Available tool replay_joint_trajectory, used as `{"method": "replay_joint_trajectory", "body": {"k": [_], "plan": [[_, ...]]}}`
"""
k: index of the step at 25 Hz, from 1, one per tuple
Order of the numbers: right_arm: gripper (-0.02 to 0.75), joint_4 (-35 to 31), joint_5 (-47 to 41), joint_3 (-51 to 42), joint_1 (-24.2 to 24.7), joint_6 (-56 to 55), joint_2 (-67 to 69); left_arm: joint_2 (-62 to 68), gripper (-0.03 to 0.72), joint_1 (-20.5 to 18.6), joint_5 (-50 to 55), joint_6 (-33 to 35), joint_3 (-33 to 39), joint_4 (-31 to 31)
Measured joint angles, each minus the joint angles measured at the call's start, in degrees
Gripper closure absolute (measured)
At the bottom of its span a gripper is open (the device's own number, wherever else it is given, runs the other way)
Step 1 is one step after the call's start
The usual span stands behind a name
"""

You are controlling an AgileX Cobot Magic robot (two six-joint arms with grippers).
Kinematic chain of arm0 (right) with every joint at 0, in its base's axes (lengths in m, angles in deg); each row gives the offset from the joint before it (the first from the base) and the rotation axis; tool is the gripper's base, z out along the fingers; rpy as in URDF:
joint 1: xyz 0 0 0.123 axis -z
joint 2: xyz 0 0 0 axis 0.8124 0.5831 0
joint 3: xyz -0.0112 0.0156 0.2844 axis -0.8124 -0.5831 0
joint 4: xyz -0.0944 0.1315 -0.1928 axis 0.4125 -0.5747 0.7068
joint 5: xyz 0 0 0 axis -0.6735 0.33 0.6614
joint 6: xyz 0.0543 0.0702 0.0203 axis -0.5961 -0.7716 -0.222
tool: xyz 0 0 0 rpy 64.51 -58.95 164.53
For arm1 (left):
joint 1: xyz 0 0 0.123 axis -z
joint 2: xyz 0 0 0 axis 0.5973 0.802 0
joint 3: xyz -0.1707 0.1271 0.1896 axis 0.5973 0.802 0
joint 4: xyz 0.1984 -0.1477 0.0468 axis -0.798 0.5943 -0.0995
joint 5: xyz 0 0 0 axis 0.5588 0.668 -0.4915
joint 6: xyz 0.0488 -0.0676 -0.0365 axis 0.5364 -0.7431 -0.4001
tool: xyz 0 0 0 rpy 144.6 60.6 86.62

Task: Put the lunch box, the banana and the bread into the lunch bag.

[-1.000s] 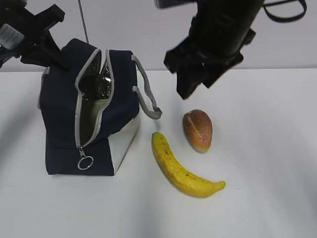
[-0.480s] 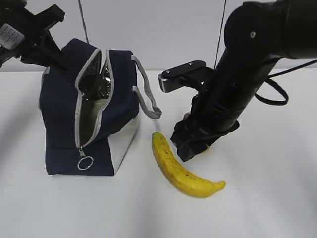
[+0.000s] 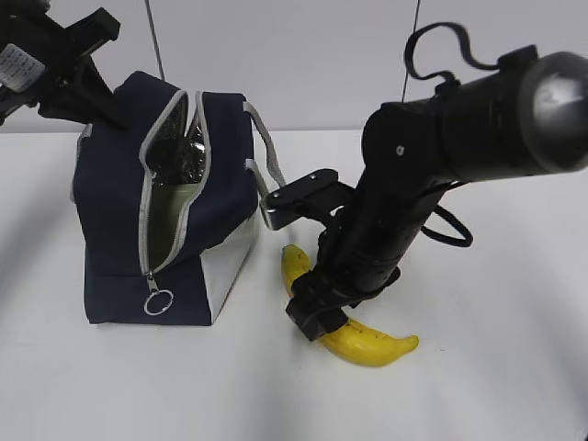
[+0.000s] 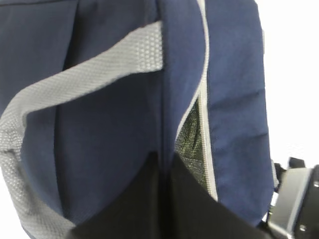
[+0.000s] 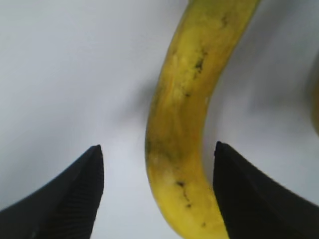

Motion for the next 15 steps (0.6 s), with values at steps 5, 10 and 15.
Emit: {"method": "replay_joint_trajectory", "body": {"k": [5, 10, 15], "plan": [[0.227, -0.1, 4.1, 0.0, -0.2, -1.0, 3.9, 0.0, 0.691, 0.0, 0.0, 0.0, 0.0, 0.0], [0.232, 0.0, 7.1, 0.0, -0.2, -1.2, 6.6, 0.0, 0.691, 0.0, 0.0, 0.0, 0.0, -0.1], [0.384, 1.8, 7.8, 0.0, -0.2, -2.2, 7.1, 0.0, 0.691, 0.0, 0.0, 0.0, 0.0, -0.4]]}}
